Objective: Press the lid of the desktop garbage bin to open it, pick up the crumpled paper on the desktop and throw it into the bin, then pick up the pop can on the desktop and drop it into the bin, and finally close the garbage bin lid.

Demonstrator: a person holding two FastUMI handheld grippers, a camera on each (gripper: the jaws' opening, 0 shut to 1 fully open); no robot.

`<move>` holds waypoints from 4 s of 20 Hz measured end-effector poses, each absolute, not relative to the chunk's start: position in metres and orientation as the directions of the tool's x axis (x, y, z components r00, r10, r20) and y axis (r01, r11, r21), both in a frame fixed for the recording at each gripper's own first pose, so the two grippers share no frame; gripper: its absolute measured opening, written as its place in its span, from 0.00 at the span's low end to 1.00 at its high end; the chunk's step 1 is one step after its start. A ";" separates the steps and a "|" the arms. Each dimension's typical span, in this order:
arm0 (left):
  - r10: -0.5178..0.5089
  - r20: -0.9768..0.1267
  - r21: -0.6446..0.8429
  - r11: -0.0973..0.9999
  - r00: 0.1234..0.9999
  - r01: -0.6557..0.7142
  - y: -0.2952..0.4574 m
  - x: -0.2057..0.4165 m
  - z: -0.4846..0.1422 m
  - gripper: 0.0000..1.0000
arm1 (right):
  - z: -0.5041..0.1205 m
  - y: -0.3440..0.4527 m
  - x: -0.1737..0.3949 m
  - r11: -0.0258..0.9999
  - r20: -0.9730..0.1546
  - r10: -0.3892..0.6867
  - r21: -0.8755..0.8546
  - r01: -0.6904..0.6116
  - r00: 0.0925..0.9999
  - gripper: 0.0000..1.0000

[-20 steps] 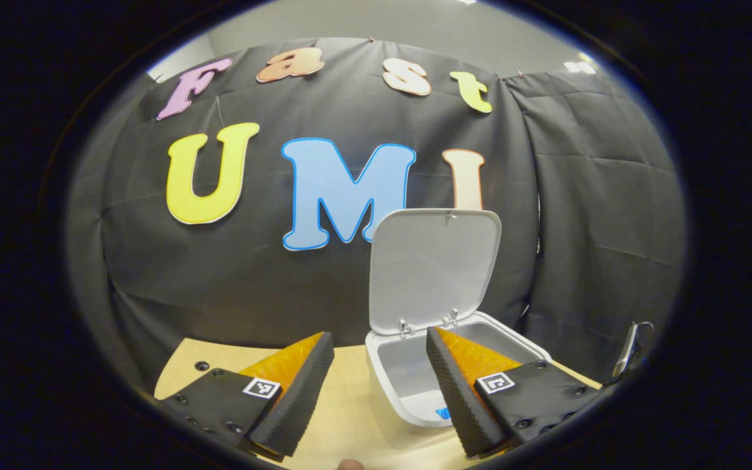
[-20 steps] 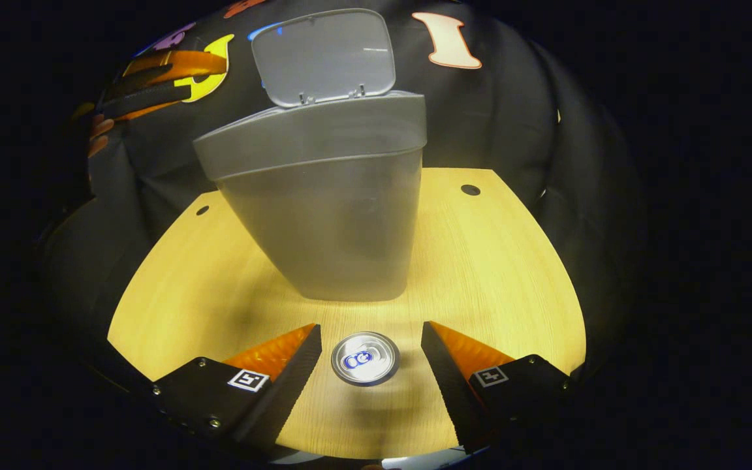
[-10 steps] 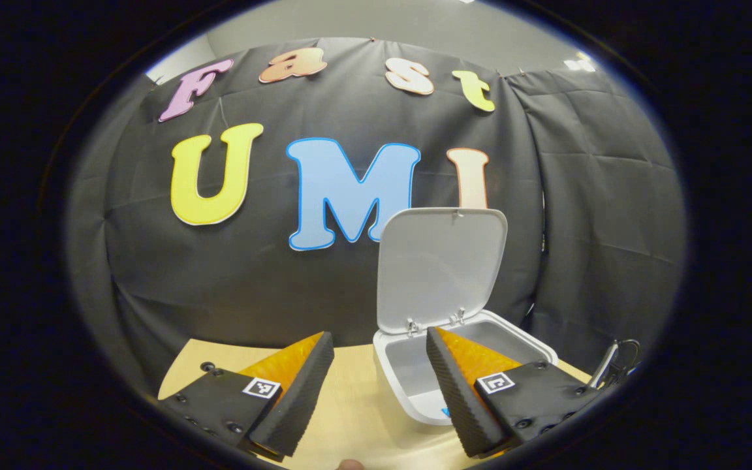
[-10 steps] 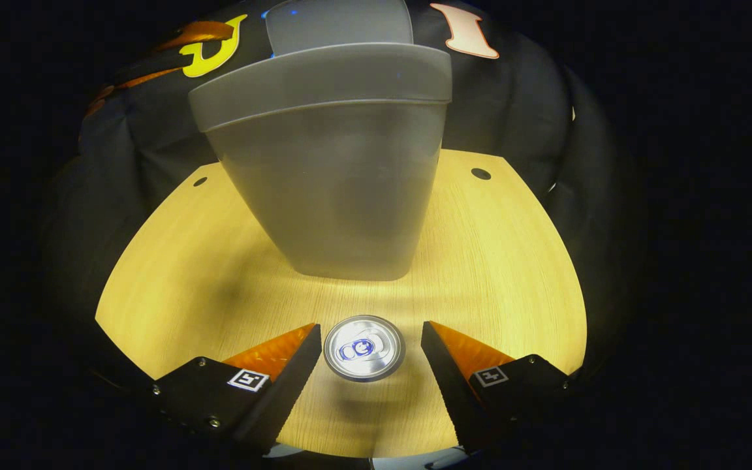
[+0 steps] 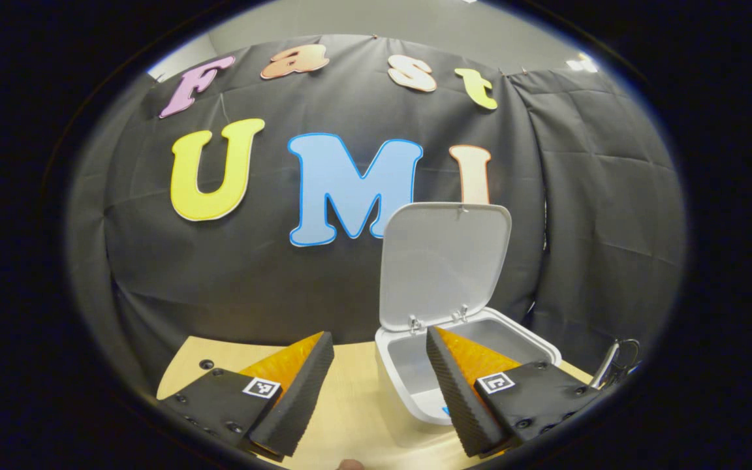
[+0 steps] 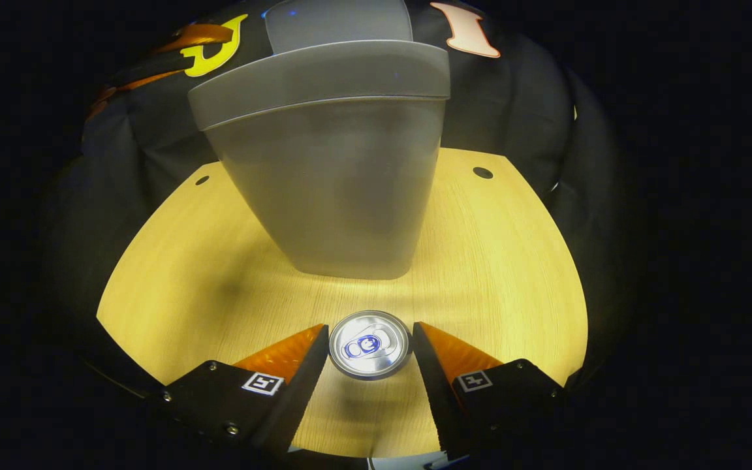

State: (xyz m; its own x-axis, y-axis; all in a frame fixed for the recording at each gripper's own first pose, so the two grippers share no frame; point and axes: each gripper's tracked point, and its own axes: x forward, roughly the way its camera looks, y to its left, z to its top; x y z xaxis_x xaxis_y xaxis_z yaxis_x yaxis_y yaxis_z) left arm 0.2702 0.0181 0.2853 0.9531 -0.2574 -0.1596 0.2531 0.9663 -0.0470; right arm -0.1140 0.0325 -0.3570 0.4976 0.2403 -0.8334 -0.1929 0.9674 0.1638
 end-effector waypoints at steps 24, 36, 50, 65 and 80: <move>-0.267 -0.164 -0.051 0.964 0.950 0.262 0.018 0.267 0.284 0.96 | -0.165 -0.076 0.017 0.998 -0.488 -0.066 -0.043 0.052 0.870 0.81; -0.260 -0.165 -0.050 0.965 0.951 0.256 0.020 0.268 0.283 0.92 | -0.071 -0.021 0.044 0.996 -0.277 0.064 -0.045 -0.079 0.959 0.81; -0.246 -0.171 -0.058 0.969 0.954 0.239 0.029 0.267 0.280 0.93 | -0.088 0.023 0.042 0.982 -0.322 0.167 -0.032 -0.187 0.932 0.81; -0.239 -0.185 -0.067 0.971 0.953 0.231 0.031 0.266 0.275 0.96 | -0.110 0.025 0.037 0.983 -0.383 0.185 0.050 -0.179 0.905 0.83; -0.220 -0.185 -0.064 0.975 0.958 0.212 0.041 0.261 0.278 0.96 | -0.059 0.015 0.080 0.987 -0.266 0.158 0.073 -0.143 0.951 0.84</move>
State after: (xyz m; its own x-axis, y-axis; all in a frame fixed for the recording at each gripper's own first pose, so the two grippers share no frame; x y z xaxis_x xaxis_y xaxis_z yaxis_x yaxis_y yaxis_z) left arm 0.2605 0.0412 0.2779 0.9578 -0.2203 -0.1846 0.2121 0.9752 -0.0635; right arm 0.0798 0.0150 -0.0590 0.9511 0.1578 -0.2655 -0.1434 0.9870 0.0729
